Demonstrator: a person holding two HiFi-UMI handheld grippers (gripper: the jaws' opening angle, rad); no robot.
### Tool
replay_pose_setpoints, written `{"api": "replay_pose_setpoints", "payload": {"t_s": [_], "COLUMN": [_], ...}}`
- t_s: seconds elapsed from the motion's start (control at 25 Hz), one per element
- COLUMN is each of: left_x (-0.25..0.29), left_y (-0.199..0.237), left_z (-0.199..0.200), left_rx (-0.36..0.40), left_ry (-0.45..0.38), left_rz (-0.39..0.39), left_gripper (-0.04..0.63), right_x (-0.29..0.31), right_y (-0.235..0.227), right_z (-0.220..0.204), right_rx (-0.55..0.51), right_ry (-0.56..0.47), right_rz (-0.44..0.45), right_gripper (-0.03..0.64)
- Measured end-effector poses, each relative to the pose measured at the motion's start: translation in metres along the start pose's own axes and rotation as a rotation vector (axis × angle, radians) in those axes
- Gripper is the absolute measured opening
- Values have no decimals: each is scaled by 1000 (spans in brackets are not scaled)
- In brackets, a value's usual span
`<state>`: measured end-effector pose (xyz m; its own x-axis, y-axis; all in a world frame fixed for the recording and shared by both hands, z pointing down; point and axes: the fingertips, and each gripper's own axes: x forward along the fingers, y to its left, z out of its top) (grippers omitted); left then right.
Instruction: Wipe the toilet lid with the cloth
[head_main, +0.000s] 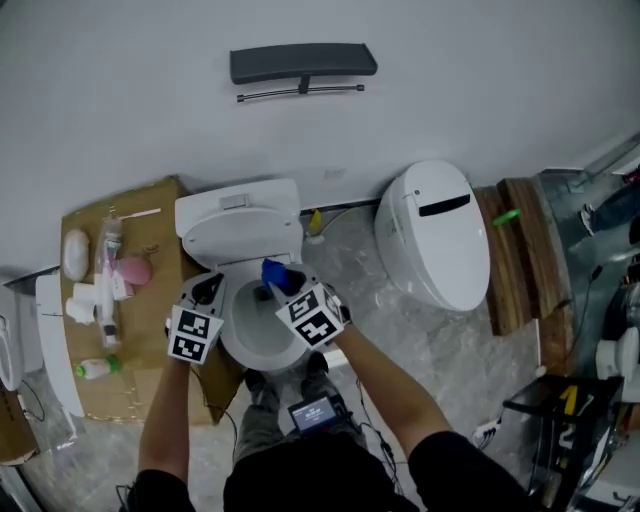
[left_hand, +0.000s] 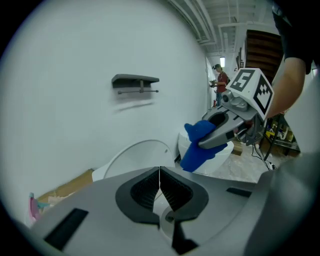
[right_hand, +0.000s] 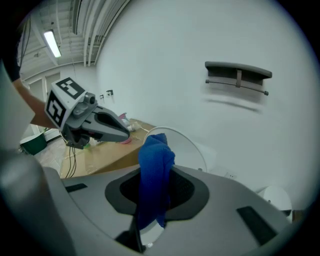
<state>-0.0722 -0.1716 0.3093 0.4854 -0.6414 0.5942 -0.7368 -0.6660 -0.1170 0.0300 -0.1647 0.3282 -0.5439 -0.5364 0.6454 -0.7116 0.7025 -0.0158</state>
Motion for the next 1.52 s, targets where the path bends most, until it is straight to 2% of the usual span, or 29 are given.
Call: {"api": "replay_pose_setpoints", "payload": {"t_s": [0.12,0.32,0.68,0.96,1.16,1.52], "left_x": [17,39,59,50,40,15], "left_y": [4,10,35,52,66,83], "left_z": [-13,-33,-51,-77,-91,-123], "left_rx": [-19,-41,-86,-118,-139,-163], "left_ry": [3,19,6,17,10,1], "left_rz": [-1,-7,4,18,32,46], "left_gripper": [12,12,12,12,12,12], "right_x": [36,90,151,185,216,260], "right_y": [-22,-41,-72,-33,2,52], "right_z": [4,13,53,61,69,77], "right_rx": [12,-48,11,-12,9,21], "right_ry": [-5,6,-46,-34,-31,-12], "right_rz": [-33,-52,-83,-14,34,61], "right_gripper": [91,91,91,91,91,91]}}
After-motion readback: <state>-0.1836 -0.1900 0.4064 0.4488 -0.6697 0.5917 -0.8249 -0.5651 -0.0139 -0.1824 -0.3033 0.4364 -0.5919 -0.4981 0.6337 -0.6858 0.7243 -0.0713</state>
